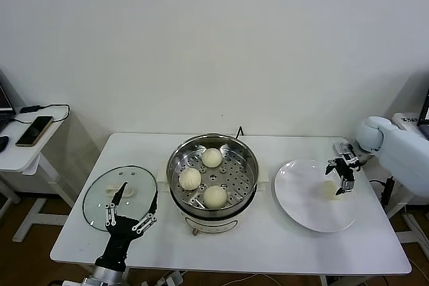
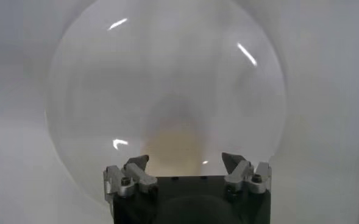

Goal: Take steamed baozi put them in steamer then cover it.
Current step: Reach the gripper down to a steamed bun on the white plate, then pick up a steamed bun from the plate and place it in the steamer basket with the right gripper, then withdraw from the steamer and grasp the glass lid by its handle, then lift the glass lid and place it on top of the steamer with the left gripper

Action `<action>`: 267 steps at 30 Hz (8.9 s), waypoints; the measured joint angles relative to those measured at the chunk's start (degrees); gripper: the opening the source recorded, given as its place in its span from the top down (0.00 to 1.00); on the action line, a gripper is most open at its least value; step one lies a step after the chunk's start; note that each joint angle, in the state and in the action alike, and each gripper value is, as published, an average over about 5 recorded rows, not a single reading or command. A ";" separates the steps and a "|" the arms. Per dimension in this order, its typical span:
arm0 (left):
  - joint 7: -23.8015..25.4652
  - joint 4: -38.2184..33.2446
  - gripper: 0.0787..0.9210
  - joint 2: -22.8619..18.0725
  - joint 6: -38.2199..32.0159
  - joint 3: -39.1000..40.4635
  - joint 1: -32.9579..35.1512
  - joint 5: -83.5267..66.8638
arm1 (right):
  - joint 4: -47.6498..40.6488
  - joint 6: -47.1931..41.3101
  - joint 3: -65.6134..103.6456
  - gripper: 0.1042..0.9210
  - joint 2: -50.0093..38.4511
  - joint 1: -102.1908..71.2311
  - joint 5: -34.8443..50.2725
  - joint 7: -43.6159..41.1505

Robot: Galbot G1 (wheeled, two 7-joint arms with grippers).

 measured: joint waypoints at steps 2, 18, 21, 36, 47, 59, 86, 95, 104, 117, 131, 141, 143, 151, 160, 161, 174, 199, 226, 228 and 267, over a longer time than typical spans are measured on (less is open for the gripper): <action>-0.01 0.01 0.12 0.00 -0.01 0.00 0.00 0.00 | -0.45 0.00 0.44 0.12 0.22 -0.62 -0.32 0.13; -0.08 0.11 0.12 -0.13 -0.01 0.01 -0.19 -0.02 | -2.16 -0.01 2.07 0.25 1.18 -2.69 -1.51 0.86; -0.09 0.17 0.12 -0.06 0.00 0.06 -0.29 -0.04 | -1.99 -0.01 2.15 0.30 0.94 -2.68 -1.42 0.94; -0.18 -0.24 0.12 0.42 0.61 0.64 -1.12 -0.09 | 5.44 -1.72 -4.87 0.34 -0.46 8.88 4.09 -3.57; -0.22 -0.57 0.12 0.48 0.55 1.12 -1.01 -0.08 | 17.39 -8.30 -19.64 0.35 5.48 28.70 20.13 -5.31; -0.24 -0.99 0.12 0.54 0.63 1.12 -1.22 -0.07 | 25.75 -15.76 -29.71 0.35 16.36 37.93 33.72 -1.30; -0.52 -1.69 0.12 0.28 0.09 0.55 -1.31 -0.84 | 24.12 -20.29 -36.74 0.33 26.58 32.88 35.11 5.43; -0.71 -1.71 0.12 0.22 -0.22 0.47 -1.27 -1.22 | 24.01 -20.42 -36.62 0.16 26.64 31.97 34.99 6.69; -0.94 -1.89 0.12 0.28 -0.18 0.28 -1.16 -1.31 | 25.94 -19.87 -33.36 0.12 24.68 31.61 35.60 7.75; -2.61 -1.62 0.12 0.25 -0.87 0.18 -2.36 -0.26 | 33.90 -11.78 -15.05 0.12 15.11 22.14 38.67 29.51; -5.34 -0.71 0.12 0.15 -1.19 -0.06 -5.26 5.61 | 36.42 2.23 15.25 0.12 8.36 -7.37 31.46 74.86; -10.24 3.08 0.12 0.88 -2.12 -1.23 -7.97 19.87 | 37.63 7.56 41.78 0.12 7.33 -33.01 26.20 85.08; -11.48 4.21 0.12 1.13 -1.92 -1.38 -8.56 23.15 | 37.95 8.51 46.64 0.12 7.69 -38.28 25.27 85.60; -16.31 10.39 0.12 2.72 0.29 -1.76 -10.87 36.00 | 39.86 11.66 61.55 0.12 10.07 -56.66 22.42 84.86; -19.05 20.62 0.12 4.56 4.27 -4.14 -12.88 52.50 | 43.26 13.52 70.04 0.12 13.61 -70.83 19.41 82.54; -19.26 21.67 0.12 4.66 4.79 -4.46 -13.06 54.34 | 43.62 13.61 70.58 0.12 13.89 -71.84 19.12 82.40; -22.76 31.85 0.12 5.28 8.34 -5.29 -17.04 69.48 | 45.60 14.07 75.15 0.12 15.43 -79.70 16.89 81.16; -21.72 40.29 0.12 5.97 12.75 -2.44 -26.46 74.26 | 44.98 14.36 76.63 0.12 17.10 -82.03 15.20 80.44; -19.89 45.13 0.66 5.78 12.41 -1.48 -30.75 72.44 | 46.31 14.33 77.60 0.12 18.02 -83.36 13.78 80.68; -19.83 45.11 0.73 5.91 12.12 -1.36 -30.76 71.90 | 46.34 14.32 77.51 0.12 18.13 -83.35 13.68 80.70; -0.83 -1.95 0.87 7.42 34.28 8.67 -26.85 64.72 | 44.98 12.98 77.11 0.12 18.17 -81.46 12.47 81.54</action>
